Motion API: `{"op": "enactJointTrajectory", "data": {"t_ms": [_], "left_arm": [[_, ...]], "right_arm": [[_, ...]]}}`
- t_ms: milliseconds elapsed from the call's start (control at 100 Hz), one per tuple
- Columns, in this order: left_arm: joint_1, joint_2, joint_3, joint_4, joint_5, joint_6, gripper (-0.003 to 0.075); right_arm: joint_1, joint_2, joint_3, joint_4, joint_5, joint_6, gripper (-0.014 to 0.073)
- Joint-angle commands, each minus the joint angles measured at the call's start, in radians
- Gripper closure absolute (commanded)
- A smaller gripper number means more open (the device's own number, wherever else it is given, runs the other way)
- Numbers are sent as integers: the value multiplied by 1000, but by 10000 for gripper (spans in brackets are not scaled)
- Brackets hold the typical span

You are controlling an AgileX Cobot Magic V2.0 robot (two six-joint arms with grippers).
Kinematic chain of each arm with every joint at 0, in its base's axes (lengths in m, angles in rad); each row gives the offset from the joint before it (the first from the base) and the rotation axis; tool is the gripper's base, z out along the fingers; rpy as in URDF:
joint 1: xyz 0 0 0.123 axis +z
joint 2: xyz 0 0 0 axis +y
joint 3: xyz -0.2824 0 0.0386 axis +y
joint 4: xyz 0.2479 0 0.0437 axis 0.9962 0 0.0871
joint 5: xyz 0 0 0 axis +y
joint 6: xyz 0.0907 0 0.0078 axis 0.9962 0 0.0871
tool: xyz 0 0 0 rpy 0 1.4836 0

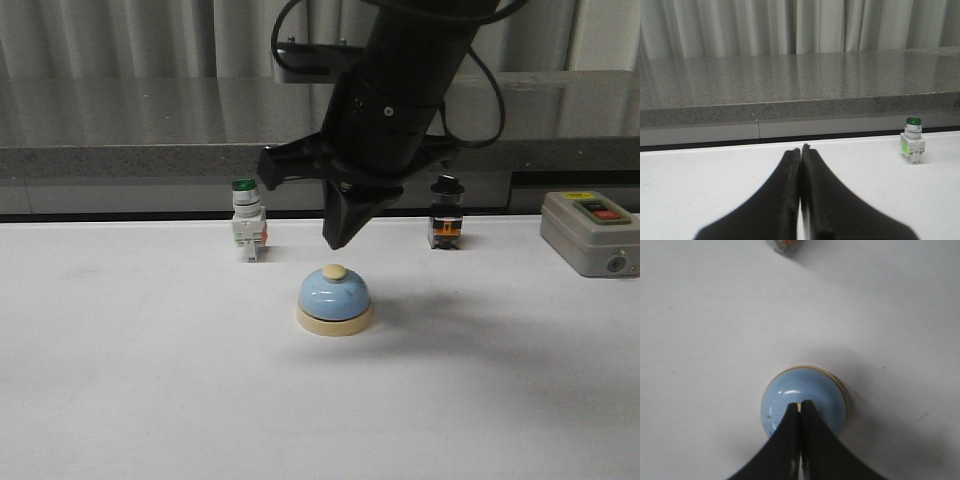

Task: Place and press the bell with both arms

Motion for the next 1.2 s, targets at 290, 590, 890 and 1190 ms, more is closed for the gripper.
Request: {"op": "enactJointTrajectory", "data": {"t_ms": [290,590,890,1190], "left_arm": [[0,-29,42,-1,-91,-8,740],[0,-29,42,-1,-91,-8,739],[0,-29,42,-1,-91,-8,740],[0,-29,42,-1,-91,-8,739]], "right_arm": [[-1,25,-36,4,9,-2,654],[-6,-64,-38,0,5,-2,654],[-76,-244,-33,-25,-12,-2,654],[-221,-475,111,-63,-15,-2,654]]}}
